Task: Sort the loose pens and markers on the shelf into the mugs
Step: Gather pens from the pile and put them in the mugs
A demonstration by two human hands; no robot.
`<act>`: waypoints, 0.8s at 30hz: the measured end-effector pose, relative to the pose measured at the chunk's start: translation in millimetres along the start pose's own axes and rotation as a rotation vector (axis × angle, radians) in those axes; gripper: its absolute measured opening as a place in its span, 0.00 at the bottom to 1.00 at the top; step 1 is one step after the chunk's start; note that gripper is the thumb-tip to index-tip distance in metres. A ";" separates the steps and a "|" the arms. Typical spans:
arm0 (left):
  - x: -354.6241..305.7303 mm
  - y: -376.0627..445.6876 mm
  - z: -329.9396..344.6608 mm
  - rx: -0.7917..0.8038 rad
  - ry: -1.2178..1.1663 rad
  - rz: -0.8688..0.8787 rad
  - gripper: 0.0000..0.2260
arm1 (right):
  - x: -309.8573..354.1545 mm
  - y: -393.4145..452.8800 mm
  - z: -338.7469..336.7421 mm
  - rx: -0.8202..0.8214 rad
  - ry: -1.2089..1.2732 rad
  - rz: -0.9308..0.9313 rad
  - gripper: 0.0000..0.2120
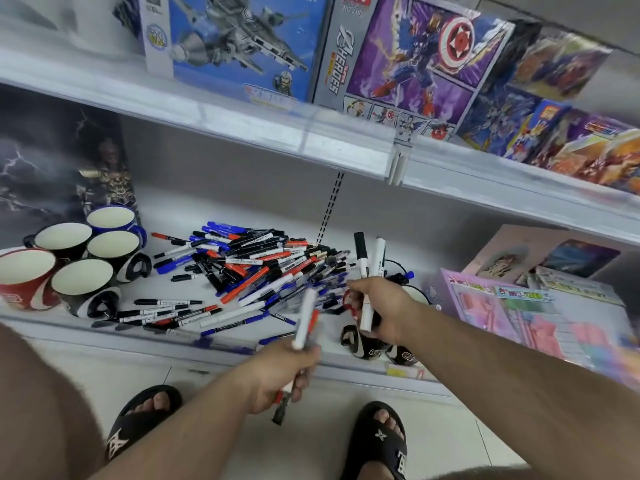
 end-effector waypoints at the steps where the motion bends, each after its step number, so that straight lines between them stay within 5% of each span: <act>1: -3.0 1.2 -5.7 -0.091 -0.058 0.041 0.06 | -4.3 -4.6 -0.5 0.020 -0.028 0.016 0.06; 4: -19.2 3.0 -6.4 -0.219 -0.239 0.141 0.08 | -16.8 -19.3 1.1 0.027 -0.114 0.012 0.06; 9: -47.4 -2.6 17.6 -0.202 -0.279 0.248 0.12 | -20.3 -37.7 9.8 -0.153 -0.391 -0.232 0.09; 14: -60.1 -8.0 33.7 -0.205 -0.259 0.364 0.06 | -31.2 -43.7 36.6 -0.111 -0.650 -0.342 0.31; 19: -53.8 -3.9 27.5 -0.209 -0.415 0.270 0.06 | -38.5 -59.9 48.9 0.033 -0.729 -0.434 0.30; 24: -50.7 -2.0 22.2 -0.169 -0.475 0.242 0.03 | -31.3 -77.8 48.6 0.149 -0.711 -0.434 0.12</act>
Point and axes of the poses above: each hand's wrist, its own y-axis towards the middle knuckle, its own z-axis out of the palm, x = y × z, the point moved 5 cm from there along y, towards the middle knuckle, and after that the axes turned 9 degrees about z, right-handed, at the moved point
